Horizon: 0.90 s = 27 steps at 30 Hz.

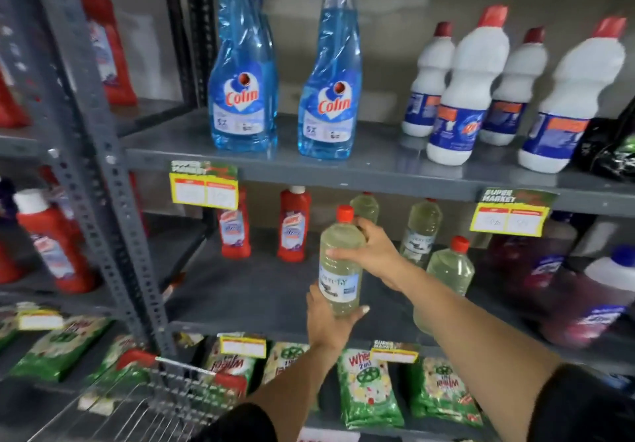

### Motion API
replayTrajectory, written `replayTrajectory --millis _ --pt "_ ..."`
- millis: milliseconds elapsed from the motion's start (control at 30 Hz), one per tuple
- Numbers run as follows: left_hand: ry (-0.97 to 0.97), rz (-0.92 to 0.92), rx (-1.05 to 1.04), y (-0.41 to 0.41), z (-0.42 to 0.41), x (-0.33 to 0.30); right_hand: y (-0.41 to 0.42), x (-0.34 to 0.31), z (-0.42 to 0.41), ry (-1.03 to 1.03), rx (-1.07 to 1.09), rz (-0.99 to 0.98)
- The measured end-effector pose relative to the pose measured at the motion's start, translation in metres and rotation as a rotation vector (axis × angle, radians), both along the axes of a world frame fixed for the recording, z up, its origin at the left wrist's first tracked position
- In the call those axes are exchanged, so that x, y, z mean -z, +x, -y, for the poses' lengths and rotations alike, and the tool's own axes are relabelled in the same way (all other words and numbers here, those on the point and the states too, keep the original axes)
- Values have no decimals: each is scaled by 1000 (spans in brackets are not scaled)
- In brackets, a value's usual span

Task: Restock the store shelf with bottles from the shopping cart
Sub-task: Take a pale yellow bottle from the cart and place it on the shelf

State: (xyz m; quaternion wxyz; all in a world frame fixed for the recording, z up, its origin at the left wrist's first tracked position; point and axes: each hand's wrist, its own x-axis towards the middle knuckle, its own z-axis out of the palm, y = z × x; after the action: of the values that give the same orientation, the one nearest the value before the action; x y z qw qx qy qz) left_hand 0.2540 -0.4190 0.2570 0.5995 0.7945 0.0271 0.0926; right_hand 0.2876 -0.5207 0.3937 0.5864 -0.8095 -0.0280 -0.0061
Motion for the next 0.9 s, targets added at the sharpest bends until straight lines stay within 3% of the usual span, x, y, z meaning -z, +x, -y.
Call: replayTrajectory --millis 167,400,600,800,900 --pt "112 -23 151 38 41 14 19 10 62 -6 81 -53" --pt "118 -101 31 71 81 17 53 24 79 -75 87 -108" --pt "183 -112 76 95 71 31 65 34 69 -129 149 -99" --pt "242 -103 211 100 45 31 48 41 39 -98 351 174" --pt "446 -34 282 94 9 31 36 38 16 -145 432 372"
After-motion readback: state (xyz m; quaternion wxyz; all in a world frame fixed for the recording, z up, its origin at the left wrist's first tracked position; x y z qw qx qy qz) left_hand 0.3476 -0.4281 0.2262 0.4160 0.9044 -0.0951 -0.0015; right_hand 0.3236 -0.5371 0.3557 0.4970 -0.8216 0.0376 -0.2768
